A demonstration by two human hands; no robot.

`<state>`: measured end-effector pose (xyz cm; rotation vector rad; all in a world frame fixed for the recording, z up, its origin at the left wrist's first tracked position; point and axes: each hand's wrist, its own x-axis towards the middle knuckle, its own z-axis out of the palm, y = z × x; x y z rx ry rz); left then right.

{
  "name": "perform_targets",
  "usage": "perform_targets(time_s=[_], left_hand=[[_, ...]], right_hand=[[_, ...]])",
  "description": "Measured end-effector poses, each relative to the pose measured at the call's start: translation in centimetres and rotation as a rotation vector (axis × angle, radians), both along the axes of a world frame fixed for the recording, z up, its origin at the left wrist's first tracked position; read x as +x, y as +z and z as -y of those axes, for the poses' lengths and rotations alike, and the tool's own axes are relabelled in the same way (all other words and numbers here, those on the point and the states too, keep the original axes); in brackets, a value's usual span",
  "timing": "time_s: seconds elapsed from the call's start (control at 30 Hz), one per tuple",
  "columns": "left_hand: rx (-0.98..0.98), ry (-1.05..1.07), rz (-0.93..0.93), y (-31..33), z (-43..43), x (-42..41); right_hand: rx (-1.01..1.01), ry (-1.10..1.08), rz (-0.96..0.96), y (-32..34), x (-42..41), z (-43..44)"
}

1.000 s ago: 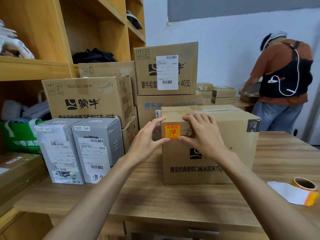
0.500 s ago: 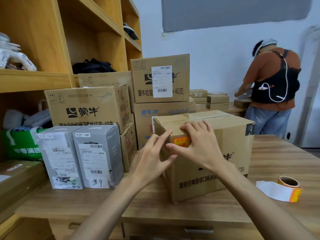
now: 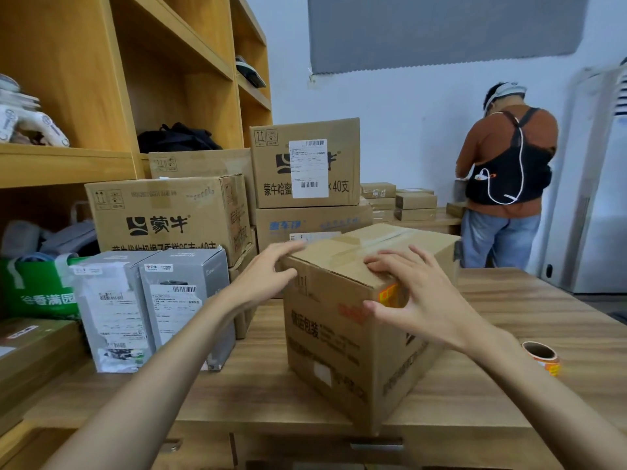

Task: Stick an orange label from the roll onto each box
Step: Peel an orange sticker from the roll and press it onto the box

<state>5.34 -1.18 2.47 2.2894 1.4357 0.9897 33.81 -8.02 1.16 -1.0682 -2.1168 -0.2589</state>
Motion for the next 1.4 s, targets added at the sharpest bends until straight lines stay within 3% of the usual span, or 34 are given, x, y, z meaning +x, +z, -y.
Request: perform_targets(time_s=[0.33,0.67,1.07,1.23,1.4], left_hand=[[-0.033,-0.11,-0.001,-0.7,3.8,-2.9],[0.107,-0.018,-0.022,-1.4,2.6,-1.2],[0.139,0.082,-0.072,-1.9,0.4,1.0],[0.242,0.112,-0.105,-1.4,0.3,1.8],[0.476,-0.033,-0.17,-0.5,1.3,4.8]], right_hand=[[-0.298,0.123,-0.187,-0.3,4.6,1.0],[-0.3,0.064,-0.352,-1.4,5.0,-3.0],[-0.382,0.108,-0.586,-2.3,4.3,-5.4],[-0.369,0.099,-0.577,-2.4,4.2,-5.4],[-0.29,-0.013,-0.484,-3.4,6.7,-4.5]])
